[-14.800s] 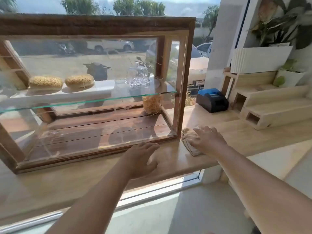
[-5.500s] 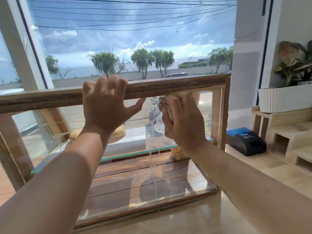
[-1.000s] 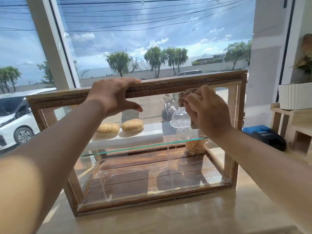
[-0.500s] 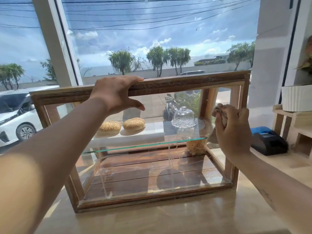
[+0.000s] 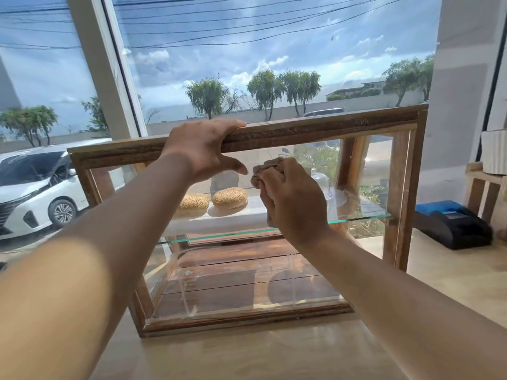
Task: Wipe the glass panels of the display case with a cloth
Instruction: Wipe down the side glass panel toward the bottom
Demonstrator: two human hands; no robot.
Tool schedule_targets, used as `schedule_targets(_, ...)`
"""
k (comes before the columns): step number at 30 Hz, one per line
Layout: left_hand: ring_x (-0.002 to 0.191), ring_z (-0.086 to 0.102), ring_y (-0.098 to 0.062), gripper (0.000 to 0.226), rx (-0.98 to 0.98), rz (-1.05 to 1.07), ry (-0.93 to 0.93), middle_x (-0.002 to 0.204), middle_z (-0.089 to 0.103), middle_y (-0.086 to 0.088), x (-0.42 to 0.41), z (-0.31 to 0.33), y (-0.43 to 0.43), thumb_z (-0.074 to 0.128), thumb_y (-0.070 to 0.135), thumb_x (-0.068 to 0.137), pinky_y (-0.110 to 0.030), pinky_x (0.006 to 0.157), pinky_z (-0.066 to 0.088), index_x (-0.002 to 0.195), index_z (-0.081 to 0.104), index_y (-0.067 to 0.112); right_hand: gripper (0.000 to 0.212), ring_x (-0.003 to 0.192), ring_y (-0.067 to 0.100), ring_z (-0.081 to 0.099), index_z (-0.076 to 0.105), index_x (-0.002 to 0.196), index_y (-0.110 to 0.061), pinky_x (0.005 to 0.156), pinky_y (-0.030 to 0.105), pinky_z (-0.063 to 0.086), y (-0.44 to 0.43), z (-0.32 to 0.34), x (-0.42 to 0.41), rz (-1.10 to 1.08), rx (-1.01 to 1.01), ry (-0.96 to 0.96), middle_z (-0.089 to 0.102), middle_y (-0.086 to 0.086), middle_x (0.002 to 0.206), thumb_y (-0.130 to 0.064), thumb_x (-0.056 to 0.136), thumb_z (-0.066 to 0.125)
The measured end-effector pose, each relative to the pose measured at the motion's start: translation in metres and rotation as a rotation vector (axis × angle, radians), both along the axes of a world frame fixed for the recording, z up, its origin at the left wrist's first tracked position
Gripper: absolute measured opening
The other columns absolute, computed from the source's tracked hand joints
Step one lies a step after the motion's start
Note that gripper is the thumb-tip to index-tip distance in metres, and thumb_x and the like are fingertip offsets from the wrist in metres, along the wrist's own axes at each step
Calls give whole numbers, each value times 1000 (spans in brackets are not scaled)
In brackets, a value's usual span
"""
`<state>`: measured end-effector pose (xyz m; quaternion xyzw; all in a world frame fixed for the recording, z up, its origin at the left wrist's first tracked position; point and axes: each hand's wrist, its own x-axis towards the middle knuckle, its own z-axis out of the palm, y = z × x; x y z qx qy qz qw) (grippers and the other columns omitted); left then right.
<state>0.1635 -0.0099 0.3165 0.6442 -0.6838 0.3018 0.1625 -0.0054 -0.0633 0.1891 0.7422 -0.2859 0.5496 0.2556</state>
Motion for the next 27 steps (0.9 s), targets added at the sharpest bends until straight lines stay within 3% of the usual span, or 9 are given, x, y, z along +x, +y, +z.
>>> schedule_targets(6, 116, 54, -19, 80, -6, 8, 6, 131, 57, 15, -2, 0, 2, 63, 77, 69, -31, 81, 45, 139, 34, 51, 31, 81, 29, 61, 63, 103, -14, 64, 38, 55, -10, -14, -26, -32, -237, 353, 60, 12, 97, -8, 79, 81)
schedule_targets(9, 115, 55, -19, 80, -15, 12, 2, 130, 59, 14, -3, 0, 4, 63, 77, 68, -30, 78, 42, 138, 36, 51, 22, 81, 28, 61, 63, 101, -16, 63, 37, 52, -17, -12, -51, -48, -291, 445, 60, 12, 97, -10, 84, 75)
schedule_targets(12, 115, 55, -19, 82, -23, 12, 6, 129, 59, 15, -4, 0, 5, 62, 79, 66, -29, 78, 41, 138, 37, 51, 6, 76, 29, 60, 58, 99, -17, 60, 38, 52, -26, -11, -83, -49, -283, 399, 59, 12, 94, -16, 97, 52)
schedule_targets(16, 115, 56, -19, 83, -29, 14, 10, 129, 59, 16, -4, 0, 4, 62, 80, 64, -29, 78, 41, 138, 37, 52, 19, 76, 34, 60, 57, 98, -8, 58, 43, 55, -42, -18, -138, -180, -163, 338, 56, 18, 93, -10, 88, 72)
schedule_targets(22, 110, 58, -19, 83, -33, 1, 35, 124, 62, 17, -2, -1, 2, 61, 83, 62, -28, 71, 38, 135, 39, 52, 26, 84, 41, 58, 54, 108, -2, 61, 48, 57, -45, -32, -181, -403, 62, 92, 53, 23, 102, -18, 91, 66)
schedule_targets(27, 112, 58, -20, 82, -35, 2, 29, 126, 61, 17, -3, 0, 2, 61, 82, 62, -28, 73, 38, 135, 40, 51, 25, 75, 37, 58, 53, 103, -3, 50, 41, 55, -39, -76, -173, -386, 163, -18, 51, 21, 96, -14, 90, 71)
